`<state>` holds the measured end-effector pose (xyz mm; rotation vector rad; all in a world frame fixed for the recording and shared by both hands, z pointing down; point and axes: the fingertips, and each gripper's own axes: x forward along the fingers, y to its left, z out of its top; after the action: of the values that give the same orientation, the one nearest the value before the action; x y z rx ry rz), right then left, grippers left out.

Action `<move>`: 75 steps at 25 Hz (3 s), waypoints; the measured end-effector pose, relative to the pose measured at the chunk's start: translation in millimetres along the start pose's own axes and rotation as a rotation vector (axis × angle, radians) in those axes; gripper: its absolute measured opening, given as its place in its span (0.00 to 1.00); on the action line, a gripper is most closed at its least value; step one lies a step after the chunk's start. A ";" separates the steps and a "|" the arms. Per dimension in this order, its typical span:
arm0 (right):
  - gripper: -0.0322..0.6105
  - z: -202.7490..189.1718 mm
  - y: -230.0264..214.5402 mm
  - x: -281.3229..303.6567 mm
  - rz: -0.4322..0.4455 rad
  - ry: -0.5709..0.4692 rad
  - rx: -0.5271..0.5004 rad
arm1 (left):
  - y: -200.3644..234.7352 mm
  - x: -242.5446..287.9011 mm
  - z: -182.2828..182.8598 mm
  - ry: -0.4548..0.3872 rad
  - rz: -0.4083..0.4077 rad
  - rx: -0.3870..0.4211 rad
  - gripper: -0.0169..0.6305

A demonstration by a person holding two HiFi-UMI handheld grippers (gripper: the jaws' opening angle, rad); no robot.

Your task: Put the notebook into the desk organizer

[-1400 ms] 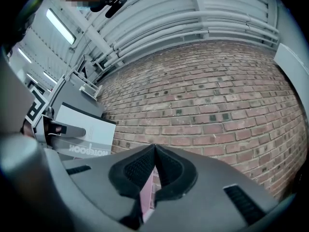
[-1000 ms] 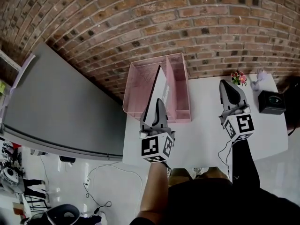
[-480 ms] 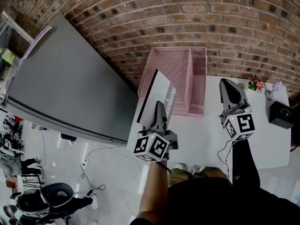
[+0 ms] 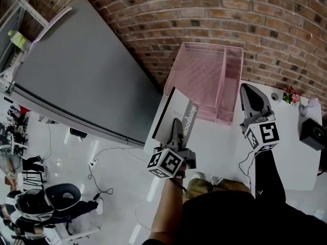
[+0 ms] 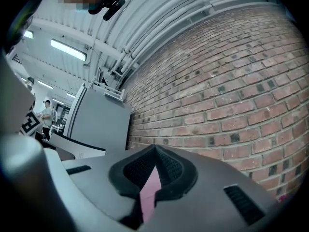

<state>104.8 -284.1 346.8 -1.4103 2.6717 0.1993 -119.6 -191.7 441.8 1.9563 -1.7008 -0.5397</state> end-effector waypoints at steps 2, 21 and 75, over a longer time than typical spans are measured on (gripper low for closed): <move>0.08 0.3 4.9 2.5 0.012 0.003 -0.009 | 11.0 -3.8 -4.1 -0.004 0.017 -0.068 0.06; 0.08 -4.6 28.1 18.8 0.041 0.035 -0.053 | 62.7 0.8 -50.2 0.063 0.059 -0.423 0.06; 0.08 -24.0 -18.1 14.0 -0.059 0.112 -0.132 | 54.6 105.4 -102.9 0.180 0.062 -0.517 0.06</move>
<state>111.0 -309.6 367.1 -1.5815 2.7468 0.3057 -87.2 -291.0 559.1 1.5264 -1.3405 -0.6788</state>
